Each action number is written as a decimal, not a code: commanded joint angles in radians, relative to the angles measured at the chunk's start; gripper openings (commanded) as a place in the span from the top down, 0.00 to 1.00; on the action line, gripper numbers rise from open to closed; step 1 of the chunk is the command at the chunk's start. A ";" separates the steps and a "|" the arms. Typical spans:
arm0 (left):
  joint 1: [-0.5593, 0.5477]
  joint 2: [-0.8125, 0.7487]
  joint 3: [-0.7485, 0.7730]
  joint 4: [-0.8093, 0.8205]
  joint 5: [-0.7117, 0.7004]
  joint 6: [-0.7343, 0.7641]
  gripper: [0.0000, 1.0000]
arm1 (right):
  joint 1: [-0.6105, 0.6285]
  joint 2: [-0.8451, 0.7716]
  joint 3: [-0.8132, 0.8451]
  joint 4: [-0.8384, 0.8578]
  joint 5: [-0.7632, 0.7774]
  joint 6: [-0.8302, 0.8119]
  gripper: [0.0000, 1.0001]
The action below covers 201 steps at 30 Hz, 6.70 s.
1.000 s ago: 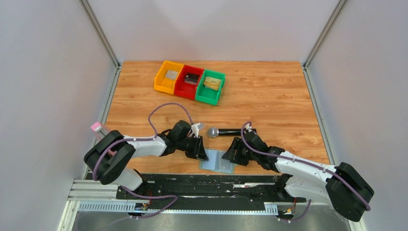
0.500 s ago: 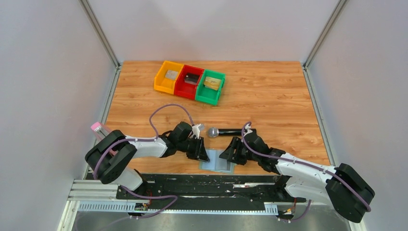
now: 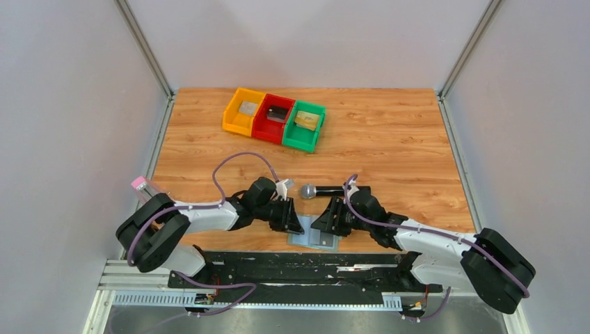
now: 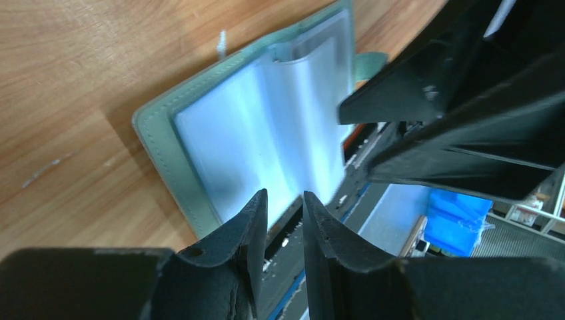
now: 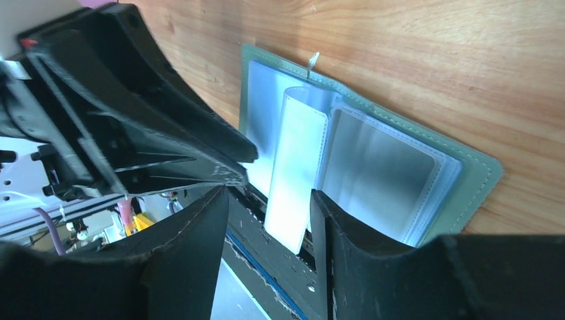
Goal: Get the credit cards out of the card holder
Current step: Remove the credit card from the card holder.
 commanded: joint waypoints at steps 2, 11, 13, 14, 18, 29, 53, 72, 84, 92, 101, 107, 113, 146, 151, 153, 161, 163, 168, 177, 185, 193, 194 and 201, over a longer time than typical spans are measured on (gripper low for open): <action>-0.006 -0.170 0.031 -0.101 -0.099 -0.054 0.65 | 0.004 0.048 0.060 0.093 -0.063 -0.033 0.52; -0.003 -0.350 0.076 -0.334 -0.274 -0.055 0.65 | 0.005 0.127 0.122 0.119 -0.115 -0.069 0.50; -0.003 -0.371 0.080 -0.349 -0.283 -0.054 0.64 | 0.005 0.148 0.131 0.130 -0.128 -0.071 0.49; -0.003 -0.381 0.082 -0.352 -0.282 -0.054 0.64 | 0.005 0.155 0.136 0.131 -0.133 -0.074 0.48; -0.003 -0.380 0.081 -0.336 -0.260 -0.054 0.64 | 0.004 0.155 0.149 0.111 -0.126 -0.087 0.47; -0.004 -0.267 0.087 -0.180 -0.102 -0.039 0.66 | -0.006 0.046 0.188 -0.193 0.062 -0.102 0.54; -0.006 -0.007 0.025 -0.035 -0.095 -0.017 0.70 | -0.005 -0.043 0.082 -0.352 0.173 -0.036 0.51; -0.006 -0.020 0.004 -0.032 -0.104 -0.025 0.70 | -0.004 0.050 0.091 -0.314 0.181 -0.041 0.52; -0.006 -0.017 0.006 -0.033 -0.105 -0.024 0.70 | 0.025 0.044 0.158 -0.446 0.323 -0.067 0.53; -0.006 -0.014 0.008 -0.033 -0.104 -0.024 0.70 | 0.027 0.058 0.132 -0.364 0.273 -0.068 0.54; -0.006 -0.016 0.005 -0.034 -0.103 -0.024 0.70 | 0.027 0.046 0.110 -0.268 0.180 -0.091 0.57; -0.006 -0.016 0.005 -0.033 -0.101 -0.024 0.70 | 0.027 -0.044 0.104 -0.250 0.175 -0.117 0.59; -0.006 -0.012 0.001 -0.027 -0.100 -0.027 0.70 | 0.027 -0.089 0.080 -0.204 0.146 -0.138 0.62; -0.006 0.004 -0.022 0.020 -0.088 -0.046 0.70 | 0.027 0.077 0.087 -0.152 0.118 -0.110 0.64; -0.006 0.010 -0.025 0.030 -0.086 -0.050 0.70 | 0.027 0.070 0.080 -0.103 0.096 -0.117 0.64; -0.006 0.011 -0.025 0.030 -0.086 -0.050 0.70 | 0.027 0.073 0.078 -0.099 0.091 -0.118 0.64; -0.006 0.011 -0.028 0.033 -0.083 -0.051 0.70 | 0.025 0.068 0.063 -0.030 0.034 -0.116 0.64; -0.006 0.009 -0.028 0.034 -0.082 -0.051 0.70 | 0.025 0.065 0.059 -0.011 0.021 -0.113 0.64; -0.006 0.005 -0.030 0.038 -0.079 -0.053 0.70 | 0.024 0.060 0.050 0.029 -0.010 -0.114 0.64; -0.006 0.004 -0.030 0.044 -0.072 -0.054 0.70 | 0.024 0.086 0.061 0.052 -0.021 -0.106 0.62; -0.006 0.009 -0.026 0.073 -0.047 -0.065 0.71 | 0.024 0.068 0.075 -0.006 0.041 -0.096 0.68; -0.009 0.063 -0.025 0.187 0.000 -0.112 0.73 | 0.024 -0.056 0.145 -0.318 0.217 -0.096 0.65; -0.012 0.080 -0.025 0.204 0.008 -0.127 0.73 | 0.024 -0.067 0.144 -0.322 0.216 -0.094 0.65; -0.018 0.078 -0.020 0.263 0.027 -0.154 0.73 | 0.028 -0.061 0.122 -0.255 0.150 -0.085 0.66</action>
